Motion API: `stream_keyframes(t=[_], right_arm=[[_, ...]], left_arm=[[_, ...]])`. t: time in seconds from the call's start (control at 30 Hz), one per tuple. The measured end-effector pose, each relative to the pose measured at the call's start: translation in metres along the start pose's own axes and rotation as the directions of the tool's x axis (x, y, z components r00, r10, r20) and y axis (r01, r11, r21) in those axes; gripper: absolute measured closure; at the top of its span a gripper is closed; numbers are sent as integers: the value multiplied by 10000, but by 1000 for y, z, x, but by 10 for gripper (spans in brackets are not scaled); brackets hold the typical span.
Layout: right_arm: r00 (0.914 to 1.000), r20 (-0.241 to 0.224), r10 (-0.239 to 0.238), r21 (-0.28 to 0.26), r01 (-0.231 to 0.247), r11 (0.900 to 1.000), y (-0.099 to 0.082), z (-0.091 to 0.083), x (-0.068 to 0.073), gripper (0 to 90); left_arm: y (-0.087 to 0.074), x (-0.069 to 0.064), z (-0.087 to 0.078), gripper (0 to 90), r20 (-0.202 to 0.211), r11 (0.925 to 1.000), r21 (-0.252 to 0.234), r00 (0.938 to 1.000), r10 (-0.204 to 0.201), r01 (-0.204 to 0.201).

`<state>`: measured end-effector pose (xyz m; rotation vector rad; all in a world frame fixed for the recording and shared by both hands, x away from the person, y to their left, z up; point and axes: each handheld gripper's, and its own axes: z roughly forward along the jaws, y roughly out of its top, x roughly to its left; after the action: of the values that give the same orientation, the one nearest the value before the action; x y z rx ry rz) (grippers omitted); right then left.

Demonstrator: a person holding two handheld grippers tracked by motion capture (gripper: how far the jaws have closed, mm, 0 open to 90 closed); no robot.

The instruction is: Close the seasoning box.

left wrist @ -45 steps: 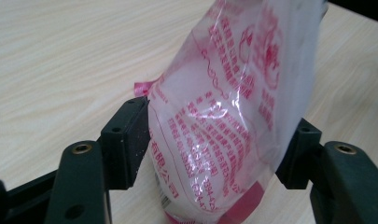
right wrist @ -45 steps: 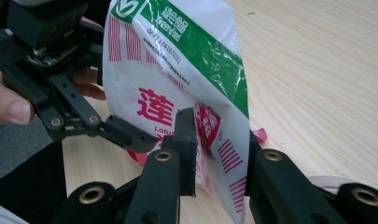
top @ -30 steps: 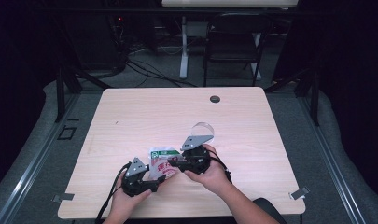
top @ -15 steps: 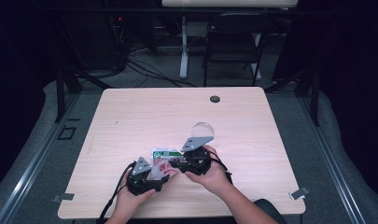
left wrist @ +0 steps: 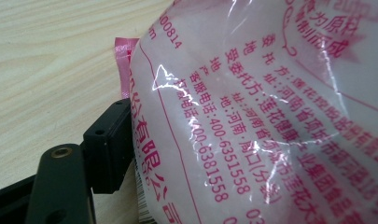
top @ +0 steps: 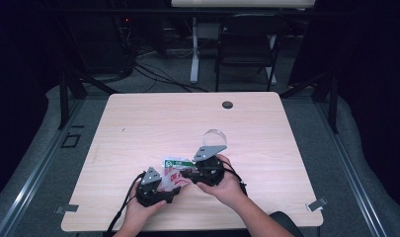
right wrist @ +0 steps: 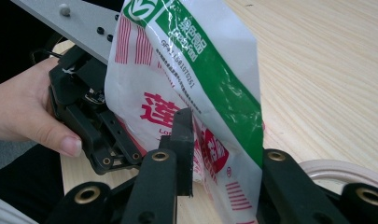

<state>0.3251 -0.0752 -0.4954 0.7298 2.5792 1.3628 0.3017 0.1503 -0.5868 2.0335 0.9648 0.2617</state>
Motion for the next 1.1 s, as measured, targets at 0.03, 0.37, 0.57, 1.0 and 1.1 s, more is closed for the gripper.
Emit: stream_keyframes(t=[0.03,0.37,0.57,1.0,1.1], right_arm=[[10000,-2,1,1,-1,10000,0,0,0,753],[10000,-20,21,25,-21,10000,-1,0,0,744],[10000,-9,45,40,-45,10000,-1,-1,0,738],[9999,112,25,115,-26,9999,-2,0,1,736],[9999,128,13,116,-15,9999,-2,0,1,736]], left_arm=[[0,0,1,271,24,10000,20,10000,-42,42],[2,-2,4,250,-235,9986,504,9995,198,-186],[2,-6,6,229,-516,9964,745,9977,449,-410],[3,-13,11,157,-880,9882,1109,9894,1157,-1057],[3,-14,11,164,-916,9881,1108,9889,1170,-1067]])
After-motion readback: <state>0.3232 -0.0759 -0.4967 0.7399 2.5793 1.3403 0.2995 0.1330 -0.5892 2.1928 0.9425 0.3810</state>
